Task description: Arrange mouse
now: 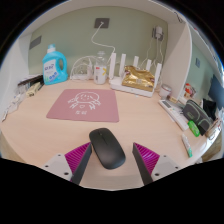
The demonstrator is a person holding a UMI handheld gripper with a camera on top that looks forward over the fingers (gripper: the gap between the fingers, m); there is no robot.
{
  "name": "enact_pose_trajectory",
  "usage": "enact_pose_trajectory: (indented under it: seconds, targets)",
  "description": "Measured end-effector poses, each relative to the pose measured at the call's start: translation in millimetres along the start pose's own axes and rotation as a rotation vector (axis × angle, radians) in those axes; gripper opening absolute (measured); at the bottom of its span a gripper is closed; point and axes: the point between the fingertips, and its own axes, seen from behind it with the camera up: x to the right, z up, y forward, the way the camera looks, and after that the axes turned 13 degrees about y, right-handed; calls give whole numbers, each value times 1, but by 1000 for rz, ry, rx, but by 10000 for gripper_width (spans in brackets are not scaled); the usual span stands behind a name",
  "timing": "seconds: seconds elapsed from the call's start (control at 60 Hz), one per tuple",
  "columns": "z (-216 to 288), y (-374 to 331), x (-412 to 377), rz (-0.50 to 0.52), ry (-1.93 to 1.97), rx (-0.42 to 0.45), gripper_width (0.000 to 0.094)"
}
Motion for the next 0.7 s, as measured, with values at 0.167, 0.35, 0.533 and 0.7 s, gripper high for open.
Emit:
enact_pose_trajectory:
  seconds: [0.167,0.35,0.533,0.7]
  targets:
    - [9,19,-8,60,62,-10,647]
    - [9,20,-14,56,-2,4,424]
    - [12,9,-6,-49,19,-15,357]
    - [66,-31,6,-147,91,80,359]
